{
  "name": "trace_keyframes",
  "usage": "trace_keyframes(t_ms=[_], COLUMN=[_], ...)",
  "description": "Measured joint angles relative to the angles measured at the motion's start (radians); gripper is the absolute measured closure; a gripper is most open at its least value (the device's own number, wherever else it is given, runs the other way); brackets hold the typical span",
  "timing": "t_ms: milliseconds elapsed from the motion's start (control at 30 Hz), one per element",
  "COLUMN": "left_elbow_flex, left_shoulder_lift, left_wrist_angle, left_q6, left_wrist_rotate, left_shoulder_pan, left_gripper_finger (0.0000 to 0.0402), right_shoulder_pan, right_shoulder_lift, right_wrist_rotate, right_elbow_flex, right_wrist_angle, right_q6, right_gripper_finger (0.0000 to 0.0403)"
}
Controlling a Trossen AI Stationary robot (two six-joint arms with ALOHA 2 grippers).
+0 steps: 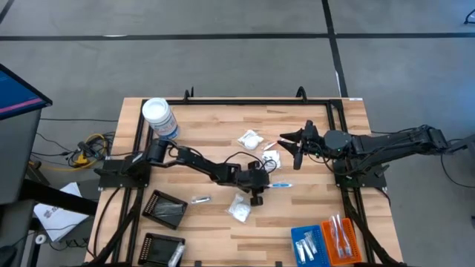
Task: Pick & Place Travel size toiletries
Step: Put the light blue toothbrush into the orange bin
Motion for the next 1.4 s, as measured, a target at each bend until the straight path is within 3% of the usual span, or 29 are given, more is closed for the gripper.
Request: trace_keyframes(t_ms=[133, 500, 800, 1233, 1400], left_elbow_flex=[-0.002, -0.007, -0.134, -0.585, -0.722], left_shoulder_lift=[-0.009, -0.082, -0.278, -0.68, -0.775], left_wrist_angle=[-0.013, -0.043, -0.017, 0.541, 0.798], left_q6=[0.001, 0.024, 0.056, 0.044, 0.07], left_wrist_rotate=[-0.062, -0.106, -0.232, -0.152, -0.07], left_shoulder_pan=[-0.011, -0.042, -0.072, -0.071, -0.077], left_gripper_finger=[0.0356, 0.0361, 0.0361, 0.0361, 0.0361], right_shoulder_pan=[0.0, 0.001, 0.001, 0.002, 0.002], right_shoulder_lift=[0.0, 0.0, 0.0, 0.0, 0.023], right_wrist_rotate=[0.0, 0.0, 0.0, -0.004, -0.086], right_elbow_flex=[0.0, 0.0, 0.0, 0.0, 0.0], right_wrist_angle=[0.0, 0.008, 0.014, 0.075, 0.167], right_q6=[0.0, 0.0, 0.0, -0.007, -0.008], right_gripper_finger=[0.0278, 0.0278, 0.0278, 0.0278, 0.0278])
